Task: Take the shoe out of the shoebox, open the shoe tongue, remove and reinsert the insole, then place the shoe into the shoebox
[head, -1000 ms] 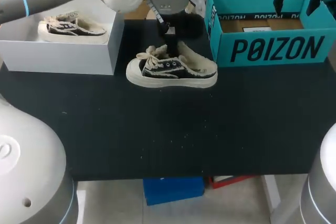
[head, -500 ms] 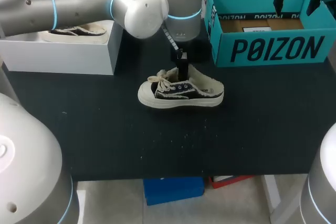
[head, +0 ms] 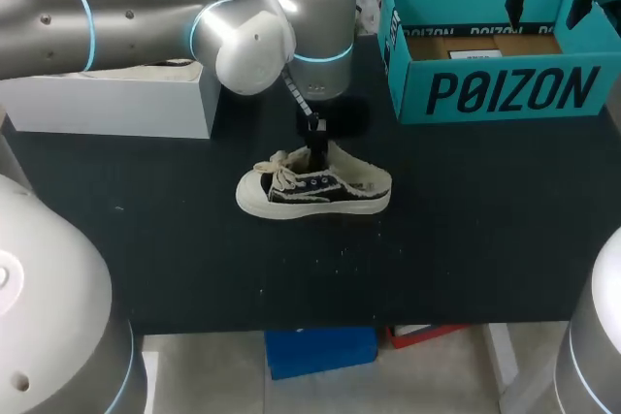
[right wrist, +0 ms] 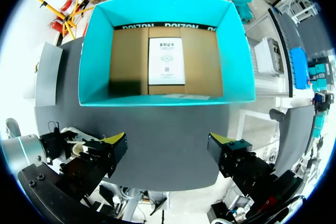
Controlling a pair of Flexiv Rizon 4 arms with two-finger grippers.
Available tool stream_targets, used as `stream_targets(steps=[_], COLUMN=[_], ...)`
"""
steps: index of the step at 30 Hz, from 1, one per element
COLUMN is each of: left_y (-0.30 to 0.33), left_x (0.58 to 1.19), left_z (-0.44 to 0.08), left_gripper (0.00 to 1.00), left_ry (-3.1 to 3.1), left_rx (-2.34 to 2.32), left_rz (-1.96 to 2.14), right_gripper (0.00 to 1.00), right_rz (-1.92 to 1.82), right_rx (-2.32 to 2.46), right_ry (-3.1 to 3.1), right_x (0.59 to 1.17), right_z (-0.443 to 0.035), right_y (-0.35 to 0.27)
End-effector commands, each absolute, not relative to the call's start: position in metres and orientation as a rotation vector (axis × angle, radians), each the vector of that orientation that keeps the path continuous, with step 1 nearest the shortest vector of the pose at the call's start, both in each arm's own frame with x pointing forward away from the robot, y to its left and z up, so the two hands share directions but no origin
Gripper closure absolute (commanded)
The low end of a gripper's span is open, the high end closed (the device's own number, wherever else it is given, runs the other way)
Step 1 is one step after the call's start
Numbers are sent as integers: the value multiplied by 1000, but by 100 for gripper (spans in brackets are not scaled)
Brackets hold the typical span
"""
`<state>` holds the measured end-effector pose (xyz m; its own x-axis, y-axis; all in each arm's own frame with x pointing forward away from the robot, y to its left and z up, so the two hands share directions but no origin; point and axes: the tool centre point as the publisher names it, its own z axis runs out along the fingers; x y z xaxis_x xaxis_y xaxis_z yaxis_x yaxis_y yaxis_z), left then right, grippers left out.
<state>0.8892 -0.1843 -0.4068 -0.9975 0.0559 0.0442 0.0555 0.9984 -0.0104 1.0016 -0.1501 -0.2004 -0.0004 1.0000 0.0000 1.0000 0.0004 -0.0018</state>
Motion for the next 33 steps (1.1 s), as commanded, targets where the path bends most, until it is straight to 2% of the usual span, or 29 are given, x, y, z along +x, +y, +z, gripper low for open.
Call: stream_targets(steps=[1,9,15,22,33], left_y=[-180,-173,-146,-109,-57], left_x=[886,864,839,820,810], left_z=[-391,-322,-291,-280,-295], left_gripper=[0,0,0,0,0], left_ry=[-3116,-3165,-3155,-3161,-3114], left_rx=[-117,-203,-167,-177,-185], left_rz=[70,327,586,718,915], right_gripper=[0,0,0,0,0], right_rz=[2,2,2,2,2], right_rx=[-2220,-2220,-2220,-2220,-2220], right_ry=[-2221,-2221,-2221,-2221,-2221], right_x=[1001,1001,1001,1001,1001], right_z=[-200,-200,-200,-200,-200], right_y=[-150,-150,-150,-150,-150])
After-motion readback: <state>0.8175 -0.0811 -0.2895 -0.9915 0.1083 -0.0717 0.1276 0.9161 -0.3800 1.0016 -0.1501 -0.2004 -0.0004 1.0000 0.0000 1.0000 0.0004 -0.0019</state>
